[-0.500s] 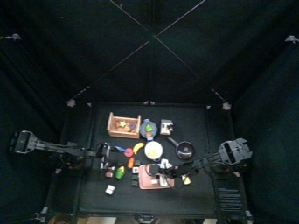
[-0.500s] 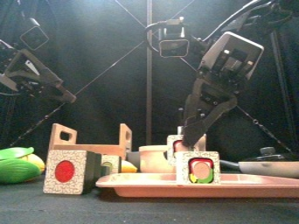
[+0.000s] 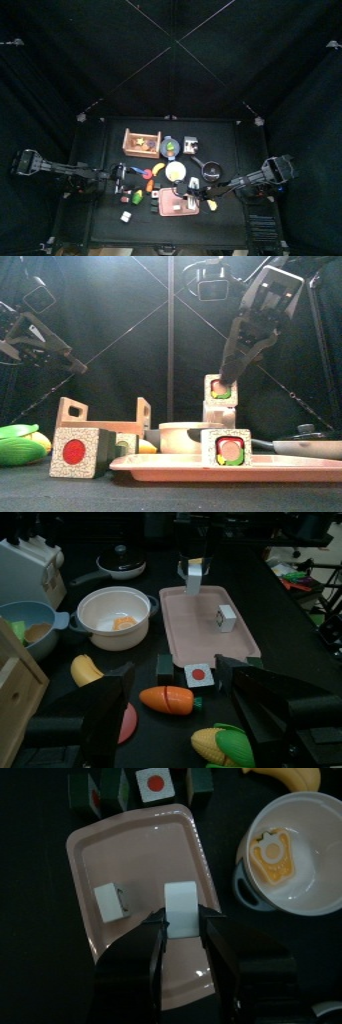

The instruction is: Place sushi piece in pot

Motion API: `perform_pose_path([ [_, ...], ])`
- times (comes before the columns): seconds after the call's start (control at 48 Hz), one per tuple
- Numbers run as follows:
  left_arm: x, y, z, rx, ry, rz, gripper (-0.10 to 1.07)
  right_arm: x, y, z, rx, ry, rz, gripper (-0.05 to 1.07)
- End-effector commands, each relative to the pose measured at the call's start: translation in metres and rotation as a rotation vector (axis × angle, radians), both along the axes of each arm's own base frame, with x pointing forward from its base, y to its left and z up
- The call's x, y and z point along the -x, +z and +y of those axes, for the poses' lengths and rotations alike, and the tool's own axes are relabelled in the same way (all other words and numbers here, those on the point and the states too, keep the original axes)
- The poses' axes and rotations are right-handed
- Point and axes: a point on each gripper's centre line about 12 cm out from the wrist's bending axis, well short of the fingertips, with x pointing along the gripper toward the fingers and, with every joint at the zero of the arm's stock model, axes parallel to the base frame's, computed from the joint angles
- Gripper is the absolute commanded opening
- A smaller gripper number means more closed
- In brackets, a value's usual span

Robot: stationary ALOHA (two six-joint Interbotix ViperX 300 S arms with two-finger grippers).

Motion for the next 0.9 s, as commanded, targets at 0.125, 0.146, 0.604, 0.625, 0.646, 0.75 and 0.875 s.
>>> perform_pose_path([
  [0.125,-0.003,0.004,0.000,0.004,0.001,-0.012,0.98,0.026,0.008,-0.010,-0.069,-0.121,-0.047,0.59],
  [0.146,-0.003,0.004,0.000,0.004,0.001,-0.012,0.98,0.028,0.007,-0.012,-0.070,-0.134,-0.052,0.59],
  [0.604,-0.003,0.004,0.000,0.005,0.002,-0.014,0.98,0.042,-0.017,-0.039,-0.060,-0.393,-0.096,0.59],
  [0.625,-0.003,0.004,0.000,0.004,0.001,-0.014,0.98,0.043,-0.018,-0.039,-0.060,-0.396,-0.096,0.59],
  [0.646,-0.003,0.004,0.000,0.004,0.001,-0.014,0.98,0.043,-0.019,-0.038,-0.062,-0.398,-0.093,0.59],
  [0.75,-0.003,0.004,0.000,0.005,0.002,-0.012,0.98,0.041,-0.018,-0.036,-0.072,-0.401,-0.092,0.59],
  [0.875,-0.003,0.004,0.000,0.004,0.001,-0.012,0.98,0.035,-0.016,-0.029,-0.075,-0.381,-0.098,0.59],
])
